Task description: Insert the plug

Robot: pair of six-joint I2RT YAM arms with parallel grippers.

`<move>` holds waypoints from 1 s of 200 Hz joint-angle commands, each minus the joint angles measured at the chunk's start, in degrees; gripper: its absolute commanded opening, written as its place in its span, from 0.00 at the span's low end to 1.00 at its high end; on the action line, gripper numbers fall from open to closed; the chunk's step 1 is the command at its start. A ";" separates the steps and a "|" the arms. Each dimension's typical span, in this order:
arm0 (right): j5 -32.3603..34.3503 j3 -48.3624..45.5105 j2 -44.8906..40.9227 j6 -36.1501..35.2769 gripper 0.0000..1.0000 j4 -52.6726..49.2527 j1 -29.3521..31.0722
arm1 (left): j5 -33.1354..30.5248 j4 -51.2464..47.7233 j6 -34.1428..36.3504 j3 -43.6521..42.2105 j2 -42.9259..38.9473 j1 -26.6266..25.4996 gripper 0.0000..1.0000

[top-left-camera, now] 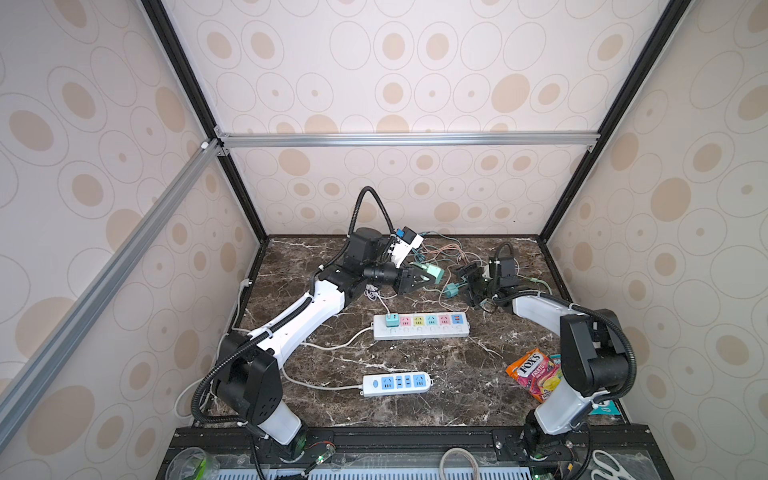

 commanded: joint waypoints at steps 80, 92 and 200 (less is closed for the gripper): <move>11.65 9.54 -4.99 -12.14 0.05 0.74 0.77 | -0.57 0.85 -0.51 1.74 -2.28 -3.64 0.00; 14.79 12.13 -8.03 -18.06 0.01 -2.15 0.77 | 0.00 2.55 -1.22 2.17 -1.90 -4.02 0.00; 22.63 35.78 -16.29 -46.95 0.00 -7.87 -0.37 | 1.70 5.02 -3.00 23.17 9.12 -6.92 0.00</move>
